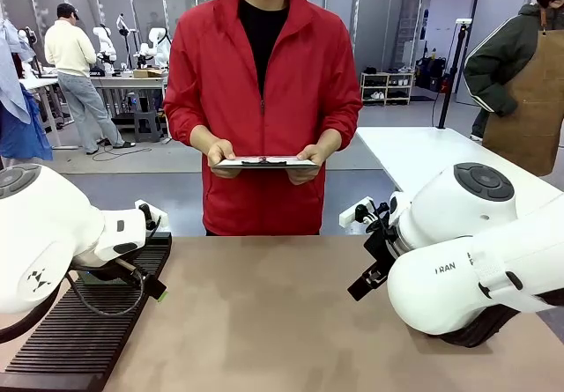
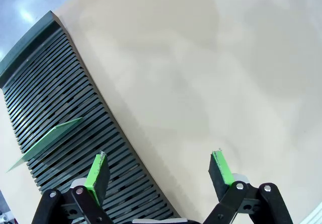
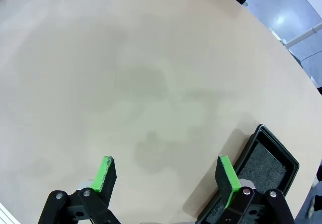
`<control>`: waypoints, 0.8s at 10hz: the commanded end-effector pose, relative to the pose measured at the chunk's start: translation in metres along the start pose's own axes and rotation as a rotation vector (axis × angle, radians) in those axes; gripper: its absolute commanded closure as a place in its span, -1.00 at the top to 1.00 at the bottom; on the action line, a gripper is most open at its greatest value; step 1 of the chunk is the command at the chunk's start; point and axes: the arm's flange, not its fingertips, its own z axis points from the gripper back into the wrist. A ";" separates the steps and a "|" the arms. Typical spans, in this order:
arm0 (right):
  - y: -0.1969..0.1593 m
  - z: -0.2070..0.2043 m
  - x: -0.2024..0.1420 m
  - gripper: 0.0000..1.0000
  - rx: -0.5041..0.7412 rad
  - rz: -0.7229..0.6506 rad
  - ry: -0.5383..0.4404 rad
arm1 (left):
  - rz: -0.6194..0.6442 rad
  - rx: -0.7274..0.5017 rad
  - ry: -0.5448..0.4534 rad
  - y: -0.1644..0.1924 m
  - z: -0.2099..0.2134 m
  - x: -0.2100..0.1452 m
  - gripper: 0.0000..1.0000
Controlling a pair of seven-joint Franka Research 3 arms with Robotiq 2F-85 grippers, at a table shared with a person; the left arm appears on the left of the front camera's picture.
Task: Inspect the PCB.
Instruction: Pick up the Blank PCB and present it to the human.
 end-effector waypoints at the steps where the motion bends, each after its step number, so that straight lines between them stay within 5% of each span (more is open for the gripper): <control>1: 0.000 0.000 0.000 1.00 0.000 0.000 0.000 | 0.000 0.000 0.000 0.000 0.000 0.000 1.00; 5: -0.013 0.036 0.015 1.00 0.057 -0.017 -0.030 | 0.010 -0.069 0.007 0.009 0.021 0.000 1.00; 8: -0.024 0.080 0.012 1.00 0.220 -0.085 -0.059 | 0.084 -0.297 -0.045 0.022 0.066 -0.006 1.00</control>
